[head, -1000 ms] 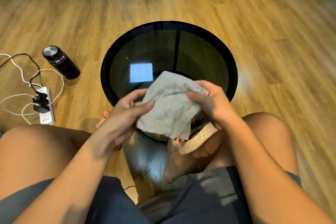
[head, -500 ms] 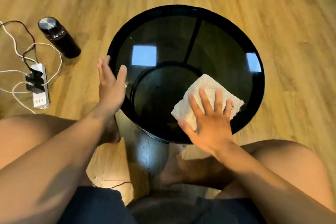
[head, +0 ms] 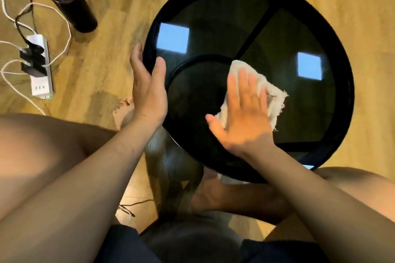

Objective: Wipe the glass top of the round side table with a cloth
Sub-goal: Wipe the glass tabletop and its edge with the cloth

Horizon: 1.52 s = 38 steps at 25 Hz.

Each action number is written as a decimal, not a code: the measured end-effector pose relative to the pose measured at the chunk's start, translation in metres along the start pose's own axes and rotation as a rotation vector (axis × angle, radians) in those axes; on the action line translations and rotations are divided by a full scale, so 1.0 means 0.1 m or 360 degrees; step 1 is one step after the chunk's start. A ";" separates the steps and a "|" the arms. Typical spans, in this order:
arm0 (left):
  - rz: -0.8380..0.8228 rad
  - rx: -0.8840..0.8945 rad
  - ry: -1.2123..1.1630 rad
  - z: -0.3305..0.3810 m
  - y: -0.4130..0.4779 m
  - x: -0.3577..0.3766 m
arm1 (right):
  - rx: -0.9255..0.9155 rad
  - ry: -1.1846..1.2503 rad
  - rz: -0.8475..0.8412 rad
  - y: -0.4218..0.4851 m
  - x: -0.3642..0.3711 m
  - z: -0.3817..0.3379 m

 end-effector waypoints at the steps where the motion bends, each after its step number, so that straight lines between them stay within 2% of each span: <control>1: 0.0021 -0.0006 -0.0030 0.00 0.00 0.00 | 0.0144 -0.0010 0.0004 0.03 -0.01 0.28; 6: 0.0131 0.0022 -0.0096 -0.04 0.01 -0.04 | 0.0588 0.0367 0.0155 -0.07 -0.28 1.64; 9: 0.0111 0.0024 -0.0143 -0.05 0.01 -0.03 | 0.0738 0.0602 0.0345 -0.13 -0.38 1.42; 11: 0.0103 -0.0026 -0.0209 -0.11 0.04 -0.03 | 0.0523 0.0644 0.0350 -0.17 -0.36 0.67; 13: 0.0104 -0.0113 -0.0308 -0.13 0.04 -0.05 | 0.0120 0.0691 0.0393 -0.26 -0.32 -0.31; 15: 0.0192 -0.0269 -0.0500 -0.20 0.06 -0.09 | -0.0262 0.0744 0.0205 -0.35 -0.19 -1.08; 17: 0.0212 -0.0349 -0.0590 -0.24 0.09 -0.09 | -0.0579 0.0703 0.0090 -0.35 -0.19 -1.13; 18: 0.0135 -0.0365 -0.0558 -0.23 0.08 -0.07 | -0.0603 0.0650 0.0114 -0.34 -0.22 -0.86; 20: 0.0016 -0.0342 -0.0437 -0.25 0.07 -0.06 | -0.0312 0.0554 0.0171 -0.17 -0.25 0.17; 22: 0.0001 -0.0265 -0.0191 -0.24 0.03 -0.07 | 0.0155 0.0501 0.0245 0.03 -0.34 1.30; 24: 0.0052 -0.0156 -0.0032 -0.16 0.04 -0.07 | 0.0721 0.0572 0.0287 0.16 -0.41 2.04; 26: 0.0077 -0.0064 -0.0038 -0.09 0.05 -0.04 | 0.1154 0.0663 0.0349 0.18 -0.38 2.10; 27: 0.0082 -0.0059 -0.0036 -0.07 0.06 -0.02 | 0.1192 0.0671 0.0399 0.16 -0.40 1.86; 28: 0.0074 -0.0088 0.0005 -0.10 0.06 -0.03 | 0.1066 0.0675 0.0455 0.15 -0.44 1.46; 29: 0.0026 -0.0122 0.0014 -0.14 0.07 -0.02 | 0.0821 0.0685 0.0518 0.11 -0.46 0.95; 31: -0.0058 -0.0201 -0.0217 -0.23 0.12 0.00 | 0.0247 0.0836 0.0581 -0.01 -0.43 -0.17; 32: -0.0074 -0.0236 -0.0379 -0.23 0.14 0.02 | 0.0030 0.0902 0.0533 -0.05 -0.39 -0.66; 34: -0.0036 -0.0223 -0.0449 -0.16 0.19 -0.02 | -0.0243 0.0982 0.0227 -0.03 -0.27 -1.25; 36: -0.0009 -0.0219 -0.0446 -0.11 0.20 -0.04 | -0.0550 0.0878 0.0082 -0.03 -0.28 -1.17; 37: -0.0091 -0.0117 -0.0278 0.00 0.20 0.00 | -0.0569 0.0792 0.0082 -0.01 -0.29 -0.83; 38: -0.0209 0.0045 0.0067 0.09 0.22 0.04 | -0.0446 0.0742 0.0108 0.04 -0.34 -0.36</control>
Point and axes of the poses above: each hand's wrist, its own y-axis towards the middle knuckle, its own x-axis out of the palm, z = x × y, the point moved 10 cm from there along y, towards the middle knuckle, and after that the axes turned 12 degrees about x, right-handed, at the moved point
